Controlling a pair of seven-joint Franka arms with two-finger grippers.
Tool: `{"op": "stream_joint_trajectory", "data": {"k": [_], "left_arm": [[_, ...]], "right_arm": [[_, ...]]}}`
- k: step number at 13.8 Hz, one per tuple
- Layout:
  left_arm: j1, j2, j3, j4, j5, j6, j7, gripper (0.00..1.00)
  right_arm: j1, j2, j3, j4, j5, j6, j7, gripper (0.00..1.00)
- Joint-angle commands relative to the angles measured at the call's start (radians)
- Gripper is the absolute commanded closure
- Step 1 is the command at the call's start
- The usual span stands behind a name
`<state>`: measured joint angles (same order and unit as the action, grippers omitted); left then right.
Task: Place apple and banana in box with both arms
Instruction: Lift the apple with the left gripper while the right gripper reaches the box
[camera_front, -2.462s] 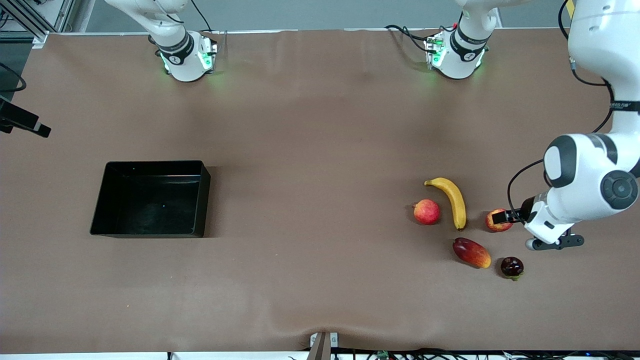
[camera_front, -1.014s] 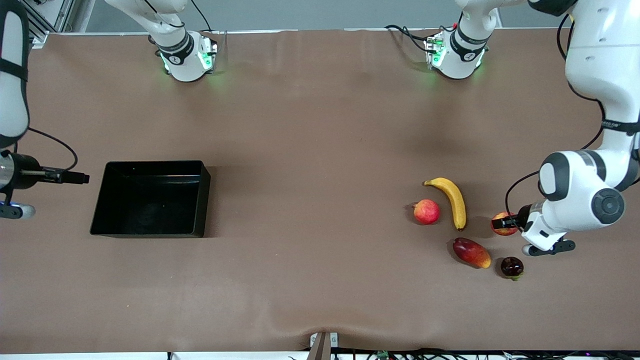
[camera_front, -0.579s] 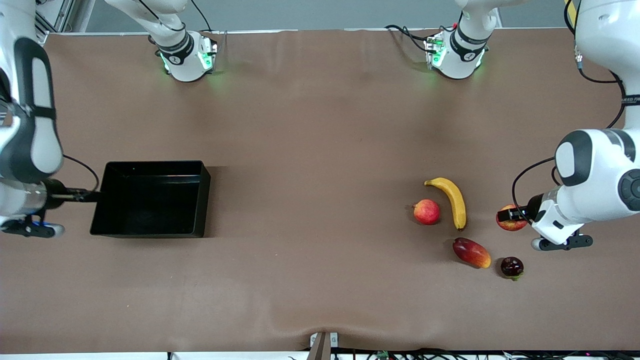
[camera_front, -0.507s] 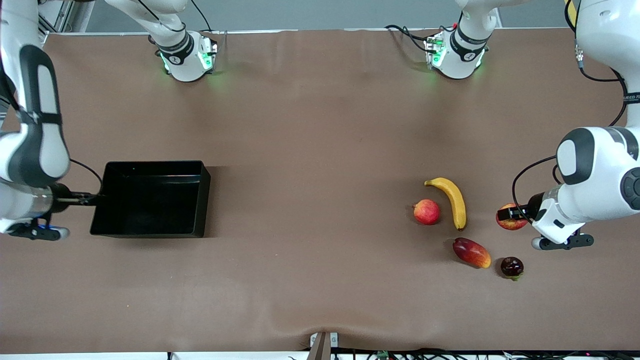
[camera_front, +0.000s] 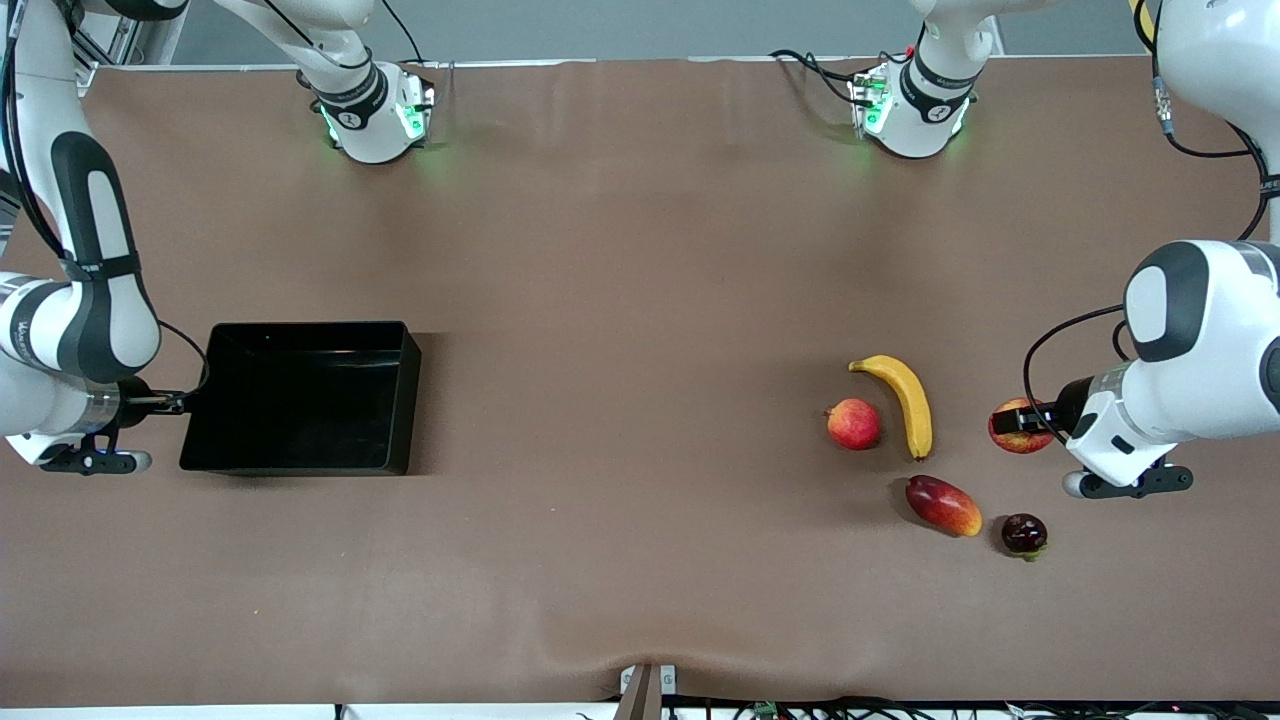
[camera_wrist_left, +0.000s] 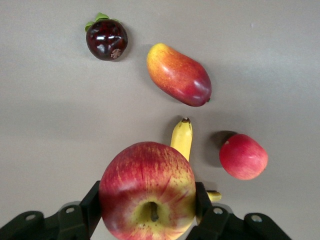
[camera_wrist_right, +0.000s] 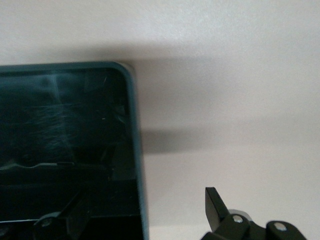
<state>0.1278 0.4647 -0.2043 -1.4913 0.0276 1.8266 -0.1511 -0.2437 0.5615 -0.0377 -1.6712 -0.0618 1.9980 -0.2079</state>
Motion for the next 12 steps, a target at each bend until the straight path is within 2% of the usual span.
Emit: {"op": "stream_joint_trajectory", "data": {"k": [1,2,3,4,12], "left_arm": [[0.0,-0.031,-0.014,0.008,-0.008,-0.044,-0.008,1.0],[-0.001,-0.032,-0.015,0.008,-0.006,-0.05,-0.01,1.0],[-0.001,-0.037,-0.021,0.009,-0.006,-0.055,-0.008,1.0],[0.001,-0.041,-0.029,0.01,-0.006,-0.061,-0.008,1.0],[-0.011,-0.049,-0.119,0.025,0.011,-0.101,-0.097,1.0]], "right_arm": [[-0.023,0.049,0.016,-0.015,-0.015,0.022,-0.011,0.0],[-0.019,0.049,0.016,-0.022,-0.01,0.016,-0.008,0.57],[-0.02,0.049,0.018,-0.024,-0.001,0.015,-0.007,0.94],[-0.026,0.049,0.018,-0.024,0.01,0.015,-0.007,1.0],[0.021,0.015,0.022,-0.001,0.016,0.004,0.002,1.0]]}}
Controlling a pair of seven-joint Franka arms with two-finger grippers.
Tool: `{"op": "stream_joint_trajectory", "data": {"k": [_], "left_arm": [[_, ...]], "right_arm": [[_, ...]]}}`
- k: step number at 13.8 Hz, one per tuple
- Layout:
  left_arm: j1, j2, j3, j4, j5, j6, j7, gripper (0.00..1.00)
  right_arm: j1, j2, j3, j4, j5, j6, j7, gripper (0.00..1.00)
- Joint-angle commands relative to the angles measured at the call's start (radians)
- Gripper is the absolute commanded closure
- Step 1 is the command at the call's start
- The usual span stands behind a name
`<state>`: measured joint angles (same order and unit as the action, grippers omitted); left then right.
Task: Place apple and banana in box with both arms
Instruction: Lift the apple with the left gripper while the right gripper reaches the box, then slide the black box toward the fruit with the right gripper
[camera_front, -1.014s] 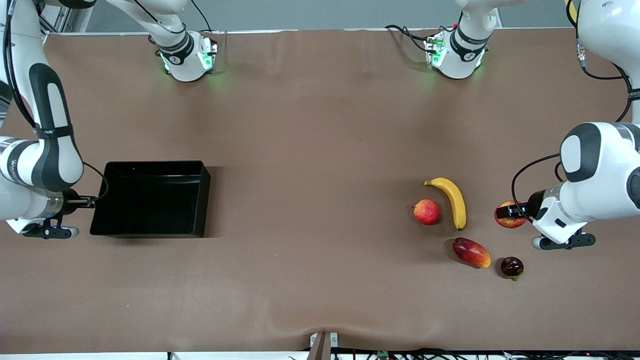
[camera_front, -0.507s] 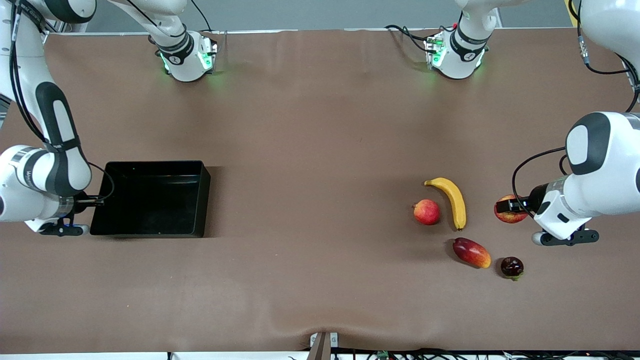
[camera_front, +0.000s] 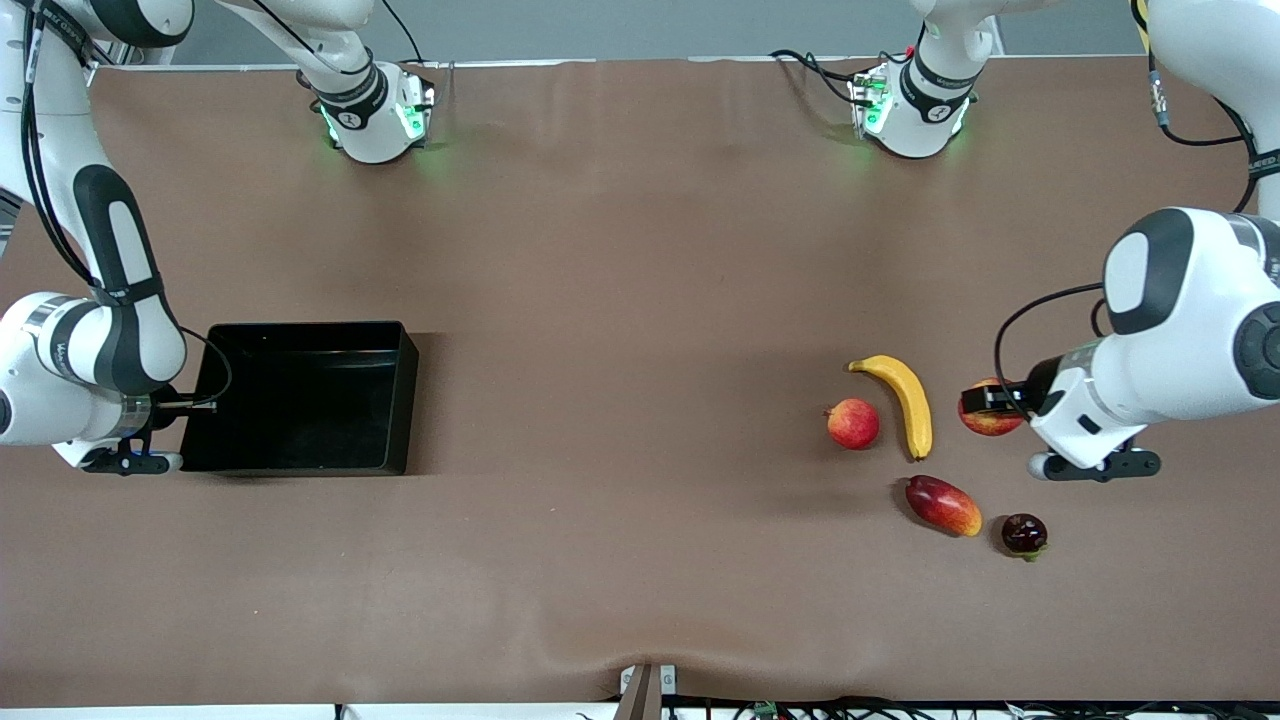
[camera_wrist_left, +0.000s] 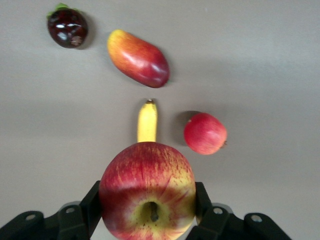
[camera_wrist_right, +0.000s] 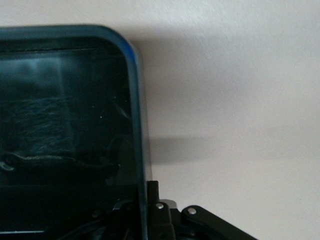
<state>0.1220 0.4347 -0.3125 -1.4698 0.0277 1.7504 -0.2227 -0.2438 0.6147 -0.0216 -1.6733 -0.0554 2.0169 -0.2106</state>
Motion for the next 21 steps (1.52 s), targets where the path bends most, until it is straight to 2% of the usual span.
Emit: {"op": "stream_joint_trajectory", "data": {"k": [1,6,12,14,16,20,21], "left_arm": [[-0.007,-0.019,-0.013,0.003,0.011,-0.025,-0.029,1.0],[-0.005,-0.019,-0.013,0.011,0.011,-0.026,-0.029,1.0],[-0.002,-0.027,-0.011,0.009,0.009,-0.074,-0.032,1.0],[-0.005,-0.024,-0.019,0.005,-0.006,-0.132,-0.096,1.0],[-0.007,-0.018,-0.057,0.0,-0.005,-0.135,-0.167,1.0],[-0.041,-0.016,-0.068,-0.035,-0.003,-0.128,-0.244,1.0],[-0.047,-0.016,-0.068,-0.046,-0.003,-0.121,-0.251,1.0]], "right_arm": [[0.047,-0.047,0.006,0.003,0.011,-0.021,0.008,1.0],[0.256,-0.052,0.009,0.038,0.152,-0.02,0.097,1.0],[0.616,-0.066,0.009,0.046,0.163,-0.012,0.475,1.0],[0.719,-0.066,0.009,0.049,0.193,0.005,0.624,1.0],[0.805,-0.062,0.009,0.049,0.245,0.028,0.698,1.0],[0.945,-0.053,0.009,0.049,0.258,0.121,0.85,1.0],[0.969,-0.05,0.009,0.049,0.258,0.143,0.858,0.97]]}}
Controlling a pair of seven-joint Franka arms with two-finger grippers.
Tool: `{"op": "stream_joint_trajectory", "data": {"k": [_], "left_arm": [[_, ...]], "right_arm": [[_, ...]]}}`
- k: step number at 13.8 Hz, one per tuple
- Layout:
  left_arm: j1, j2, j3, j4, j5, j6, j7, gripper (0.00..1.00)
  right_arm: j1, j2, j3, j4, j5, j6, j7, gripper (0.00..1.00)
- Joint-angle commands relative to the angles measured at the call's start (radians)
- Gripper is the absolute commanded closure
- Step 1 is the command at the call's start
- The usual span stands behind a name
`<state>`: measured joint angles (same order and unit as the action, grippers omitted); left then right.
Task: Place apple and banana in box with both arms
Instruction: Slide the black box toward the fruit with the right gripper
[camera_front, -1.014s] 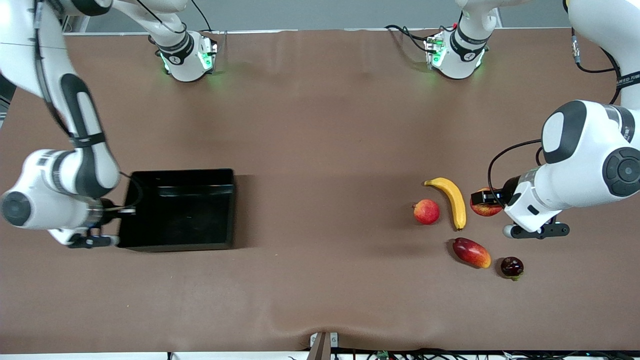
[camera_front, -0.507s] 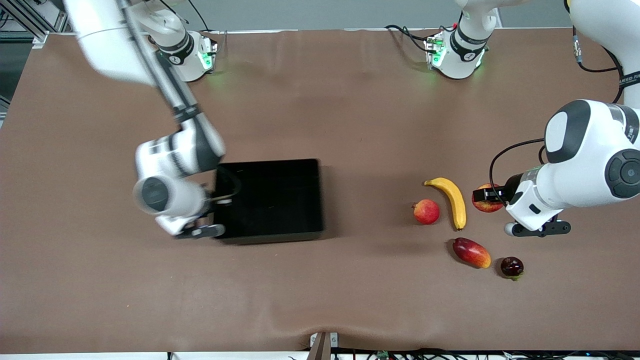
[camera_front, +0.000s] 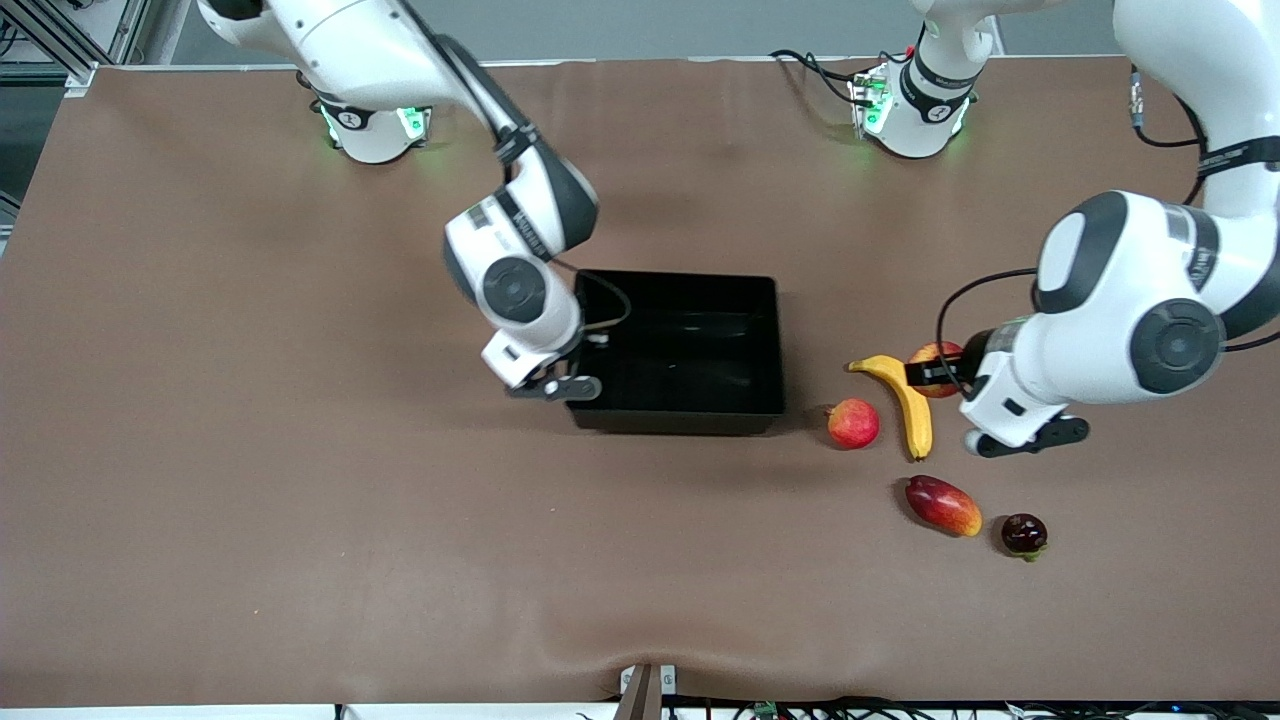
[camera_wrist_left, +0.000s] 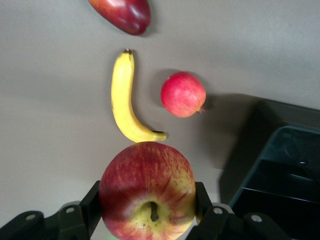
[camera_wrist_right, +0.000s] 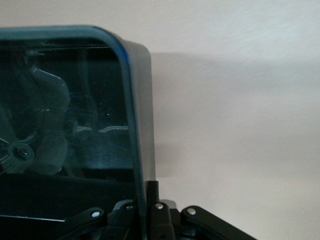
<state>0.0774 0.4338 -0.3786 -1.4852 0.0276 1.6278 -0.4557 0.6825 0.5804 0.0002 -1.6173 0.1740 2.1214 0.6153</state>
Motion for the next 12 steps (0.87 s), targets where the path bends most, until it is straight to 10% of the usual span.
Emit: {"op": "stream_joint_trajectory", "data": {"k": [1,2,3,4,12], "left_arm": [[-0.008,-0.015,-0.003,-0.04,-0.003,0.003,-0.03,1.0],[-0.011,-0.02,-0.003,-0.044,-0.003,0.003,-0.046,1.0],[-0.01,-0.024,-0.008,-0.058,-0.003,0.003,-0.064,1.0],[-0.008,-0.03,-0.025,-0.07,-0.003,0.003,-0.081,1.0],[-0.027,-0.049,-0.16,-0.237,0.003,0.179,-0.409,1.0]], "right_arm": [[0.063,-0.011,-0.013,-0.007,0.027,0.045,0.032,0.85],[0.071,-0.01,-0.013,-0.007,0.027,0.046,0.032,0.65],[0.072,-0.008,-0.014,-0.007,0.025,0.045,0.031,0.17],[0.075,-0.008,-0.014,-0.007,0.024,0.046,0.031,0.0],[-0.013,-0.022,-0.022,0.014,0.019,0.028,0.015,0.0]]}}
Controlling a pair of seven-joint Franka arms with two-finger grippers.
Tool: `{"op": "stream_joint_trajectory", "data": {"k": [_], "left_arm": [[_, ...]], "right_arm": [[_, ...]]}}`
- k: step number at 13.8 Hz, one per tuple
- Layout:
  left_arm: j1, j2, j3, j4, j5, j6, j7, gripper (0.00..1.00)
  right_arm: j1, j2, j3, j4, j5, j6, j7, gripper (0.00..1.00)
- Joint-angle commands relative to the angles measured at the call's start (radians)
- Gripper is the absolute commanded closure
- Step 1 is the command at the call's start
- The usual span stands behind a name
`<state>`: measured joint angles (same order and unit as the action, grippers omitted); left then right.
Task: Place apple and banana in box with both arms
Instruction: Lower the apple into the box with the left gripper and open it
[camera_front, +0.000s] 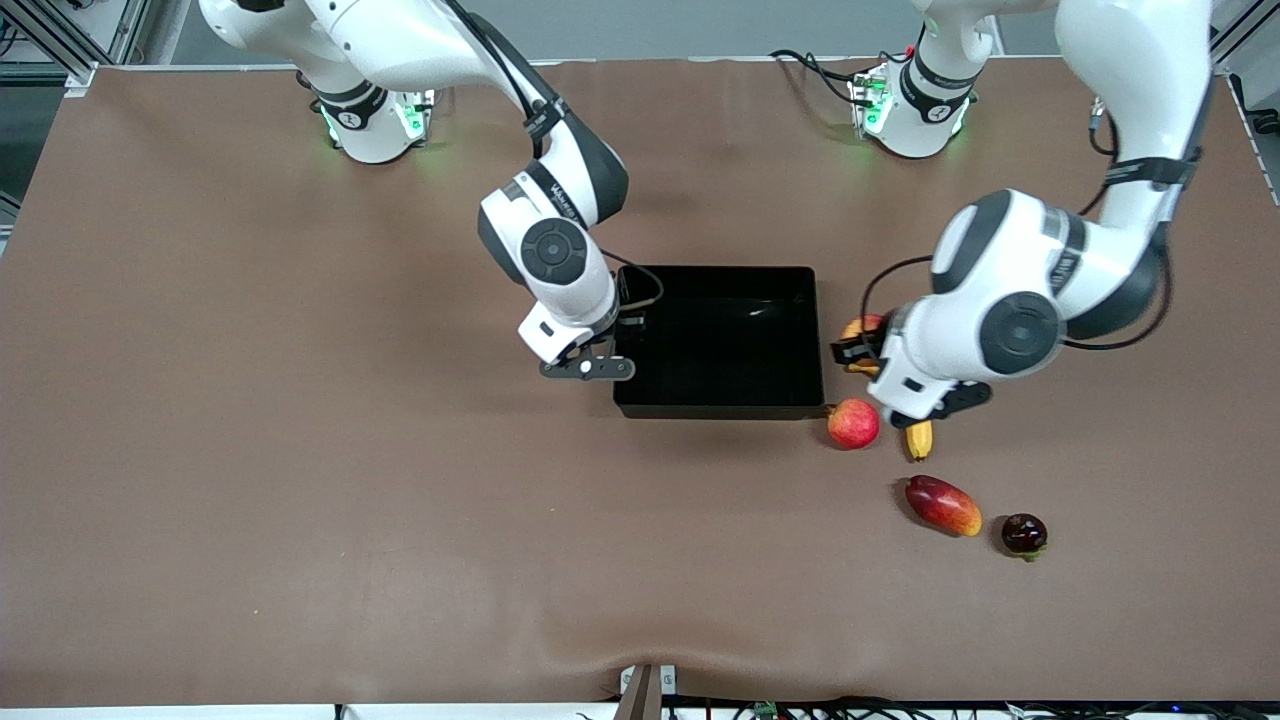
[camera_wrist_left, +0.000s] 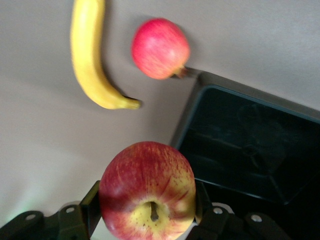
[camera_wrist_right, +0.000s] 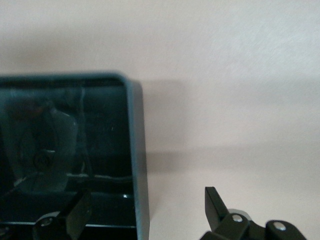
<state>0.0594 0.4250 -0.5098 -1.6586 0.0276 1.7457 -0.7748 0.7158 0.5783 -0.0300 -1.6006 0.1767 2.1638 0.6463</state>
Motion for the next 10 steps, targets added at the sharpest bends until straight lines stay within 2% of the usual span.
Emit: {"op": "stream_joint_trajectory", "data": {"k": [1,4,8,10], "left_arm": [[-0.042,-0.031,-0.029,-0.066,0.005,0.081,-0.143,1.0],[-0.125,0.007,-0.027,-0.104,0.021,0.197,-0.289,1.0],[-0.165,0.043,-0.027,-0.197,0.092,0.346,-0.412,1.0],[-0.176,0.087,-0.027,-0.208,0.106,0.385,-0.449,1.0]], "right_arm": [[-0.077,-0.02,0.009,-0.005,0.012,-0.015,-0.019,0.0],[-0.198,-0.015,-0.004,-0.015,-0.061,-0.096,-0.046,0.0],[-0.396,-0.018,-0.004,-0.015,-0.063,-0.144,-0.16,0.0],[-0.488,-0.012,-0.004,-0.013,-0.066,-0.131,-0.227,0.0]]}}
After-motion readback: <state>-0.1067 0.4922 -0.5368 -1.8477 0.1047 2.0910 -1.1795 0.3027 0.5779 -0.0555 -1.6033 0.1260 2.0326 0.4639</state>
